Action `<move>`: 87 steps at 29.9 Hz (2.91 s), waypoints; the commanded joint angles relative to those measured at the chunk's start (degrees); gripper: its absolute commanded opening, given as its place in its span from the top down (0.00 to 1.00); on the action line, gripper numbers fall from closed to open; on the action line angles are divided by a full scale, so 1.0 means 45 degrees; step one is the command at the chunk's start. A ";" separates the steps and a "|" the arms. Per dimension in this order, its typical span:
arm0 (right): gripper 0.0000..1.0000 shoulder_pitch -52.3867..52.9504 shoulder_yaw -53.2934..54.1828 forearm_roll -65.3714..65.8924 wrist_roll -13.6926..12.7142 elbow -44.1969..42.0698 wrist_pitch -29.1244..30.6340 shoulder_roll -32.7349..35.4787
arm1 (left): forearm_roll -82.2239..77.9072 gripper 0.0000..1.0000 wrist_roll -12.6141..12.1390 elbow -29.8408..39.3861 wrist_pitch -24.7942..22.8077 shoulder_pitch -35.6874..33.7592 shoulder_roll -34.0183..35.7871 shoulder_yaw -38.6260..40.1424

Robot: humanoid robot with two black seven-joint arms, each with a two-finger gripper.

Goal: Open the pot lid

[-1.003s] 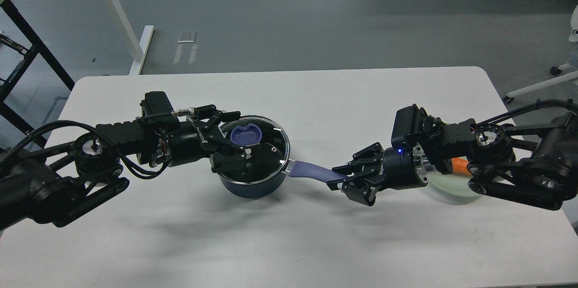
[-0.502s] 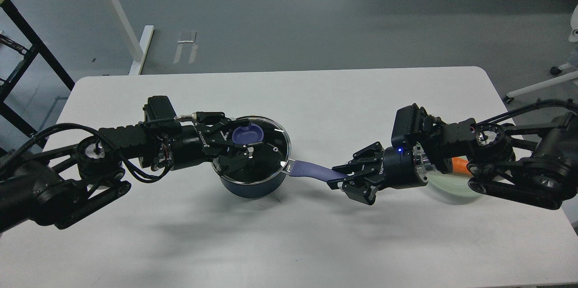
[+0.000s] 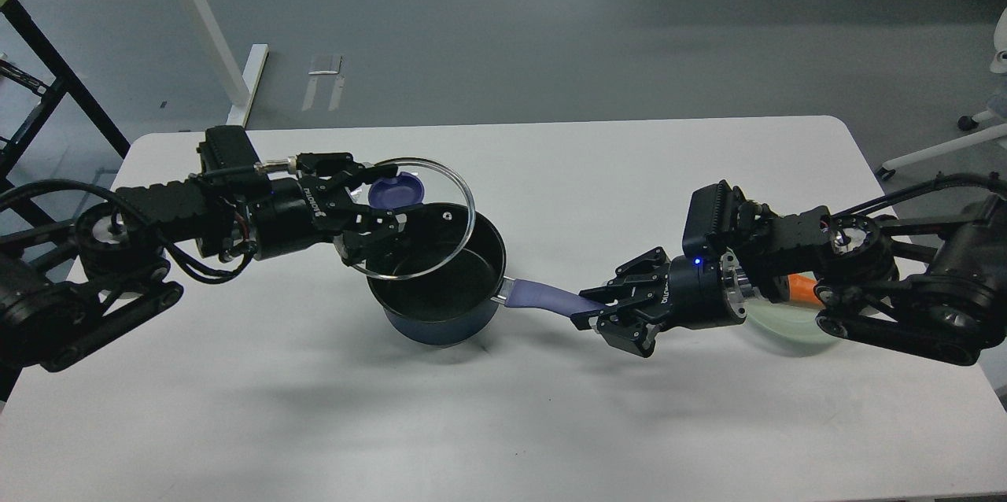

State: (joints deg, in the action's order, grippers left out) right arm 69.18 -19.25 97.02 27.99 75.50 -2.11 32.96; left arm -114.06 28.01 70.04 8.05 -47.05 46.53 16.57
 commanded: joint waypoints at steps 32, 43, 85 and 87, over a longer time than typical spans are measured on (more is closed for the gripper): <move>0.68 0.0018 0.0001 -0.0018 0.0002 0.0000 -0.0020 0.0077 | 0.1774 0.61 -0.0002 -0.3671 0.4343 0.3658 0.0871 -0.2101; 0.68 0.0018 0.0001 -0.0018 0.0002 0.0000 -0.0001 0.0058 | 0.1832 0.48 -0.0002 -0.3827 0.4422 0.3892 0.0832 -0.2101; 0.04 0.0115 0.0079 -0.0991 0.0002 0.0312 -0.0020 0.0349 | 1.6553 0.01 -0.0002 -0.1893 -0.2586 0.1276 0.2844 -0.1847; 0.03 0.0407 0.0098 -0.1577 0.0002 0.0448 -0.0020 0.0584 | 1.7724 0.01 -0.0002 -0.1893 -0.3309 0.1275 0.2863 -0.1614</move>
State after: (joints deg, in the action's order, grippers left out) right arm 69.71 -18.96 93.32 28.00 76.74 -2.22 34.34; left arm -41.26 27.98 61.59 -2.46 -41.20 59.27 8.29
